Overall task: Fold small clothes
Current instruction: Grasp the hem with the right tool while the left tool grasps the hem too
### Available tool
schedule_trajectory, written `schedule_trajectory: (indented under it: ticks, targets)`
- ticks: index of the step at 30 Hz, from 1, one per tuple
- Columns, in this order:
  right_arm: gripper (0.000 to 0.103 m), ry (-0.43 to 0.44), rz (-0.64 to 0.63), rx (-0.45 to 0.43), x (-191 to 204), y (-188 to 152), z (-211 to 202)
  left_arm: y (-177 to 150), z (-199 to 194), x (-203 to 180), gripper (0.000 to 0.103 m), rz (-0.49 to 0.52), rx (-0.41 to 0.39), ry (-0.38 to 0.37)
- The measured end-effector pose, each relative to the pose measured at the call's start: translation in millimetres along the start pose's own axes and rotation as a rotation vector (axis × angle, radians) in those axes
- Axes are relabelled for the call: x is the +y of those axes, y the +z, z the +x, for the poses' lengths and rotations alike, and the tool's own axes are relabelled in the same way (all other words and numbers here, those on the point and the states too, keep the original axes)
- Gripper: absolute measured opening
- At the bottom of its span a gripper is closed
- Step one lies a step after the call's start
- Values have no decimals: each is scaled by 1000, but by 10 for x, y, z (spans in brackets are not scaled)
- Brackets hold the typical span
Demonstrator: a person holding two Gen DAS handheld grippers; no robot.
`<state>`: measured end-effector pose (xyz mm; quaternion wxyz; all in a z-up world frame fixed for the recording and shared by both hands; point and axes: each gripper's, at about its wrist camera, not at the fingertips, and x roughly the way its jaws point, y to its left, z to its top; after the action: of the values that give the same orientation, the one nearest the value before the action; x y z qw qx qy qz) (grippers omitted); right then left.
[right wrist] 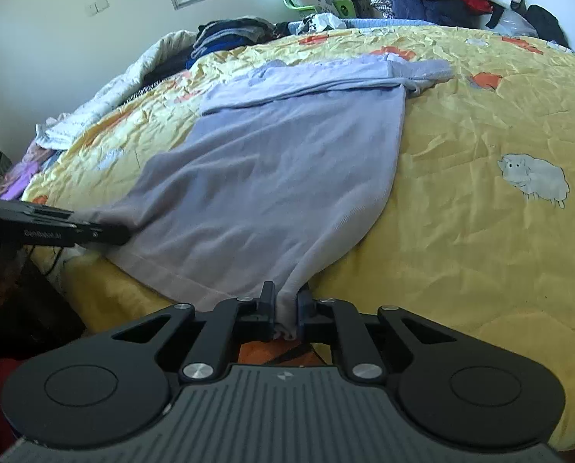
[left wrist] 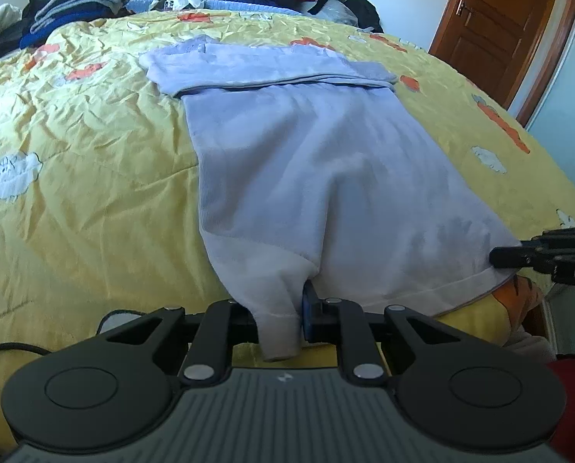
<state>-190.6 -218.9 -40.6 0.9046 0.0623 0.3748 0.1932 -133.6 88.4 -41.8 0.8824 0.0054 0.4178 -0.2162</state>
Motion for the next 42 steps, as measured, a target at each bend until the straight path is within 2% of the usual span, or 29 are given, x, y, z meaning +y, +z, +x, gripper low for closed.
schedule_trajectory:
  ticks: [9,19,26,42]
  targets:
    - [13,-32,-13,-61,87,93,-46,11,26,-80,16,22,-17,46]
    - [13,-37,4,-115,83,203,-61,64,13,-98,16,4,-47,33]
    - [13,-62,8,-127,104,217,-17,157,29,-157,16,21,-67,77]
    - [13,-75,59,-120,86,201,81,177,91,-195,16,26,-57,85]
